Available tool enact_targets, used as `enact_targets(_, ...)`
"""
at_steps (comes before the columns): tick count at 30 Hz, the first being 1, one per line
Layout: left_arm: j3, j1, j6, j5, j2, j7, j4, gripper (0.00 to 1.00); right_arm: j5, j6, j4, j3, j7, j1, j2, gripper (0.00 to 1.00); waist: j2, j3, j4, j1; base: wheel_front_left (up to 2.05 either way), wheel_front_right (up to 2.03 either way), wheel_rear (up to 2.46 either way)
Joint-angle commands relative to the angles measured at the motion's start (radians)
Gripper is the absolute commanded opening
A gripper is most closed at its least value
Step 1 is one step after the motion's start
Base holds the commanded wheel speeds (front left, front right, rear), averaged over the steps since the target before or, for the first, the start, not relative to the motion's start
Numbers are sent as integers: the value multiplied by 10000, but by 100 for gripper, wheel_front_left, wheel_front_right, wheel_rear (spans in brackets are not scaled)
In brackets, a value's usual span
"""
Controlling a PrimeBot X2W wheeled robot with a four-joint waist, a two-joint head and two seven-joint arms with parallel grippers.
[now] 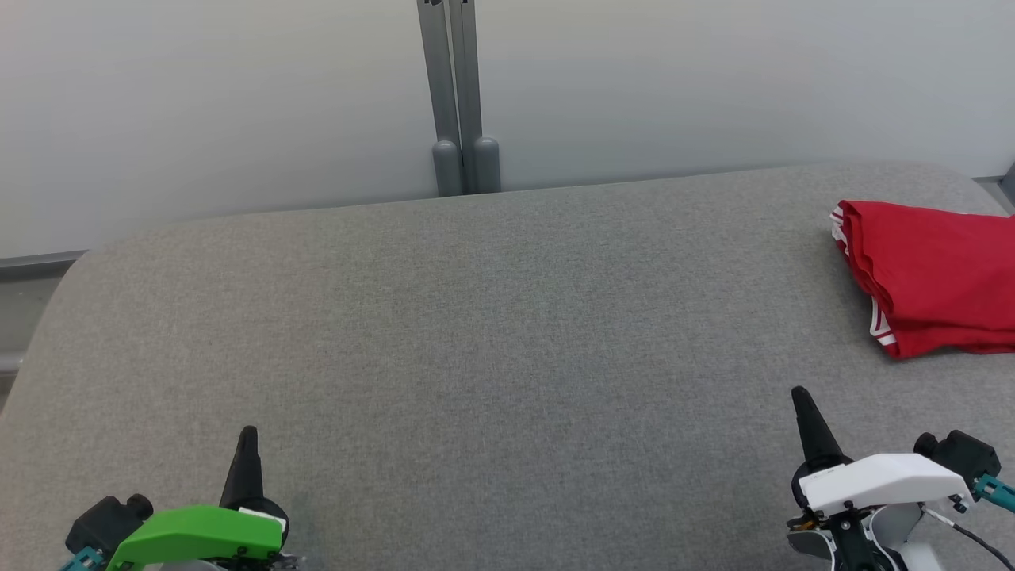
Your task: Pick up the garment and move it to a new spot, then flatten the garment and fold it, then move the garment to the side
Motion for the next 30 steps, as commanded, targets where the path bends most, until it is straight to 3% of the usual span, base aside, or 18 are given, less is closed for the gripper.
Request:
enact_targets(1, 104, -281, -97, -274, 38, 72, -133, 0, 291, 5, -166, -73, 67, -273, -45, 0, -1, 10, 1, 0, 0, 0, 0)
enact_targets(30, 588, -619, -397, -2837, 53, 833, -360, 0, 2990, 6, -376, -507, 815, -446, -59, 0, -1, 210, 20, 0, 0, 0, 0)
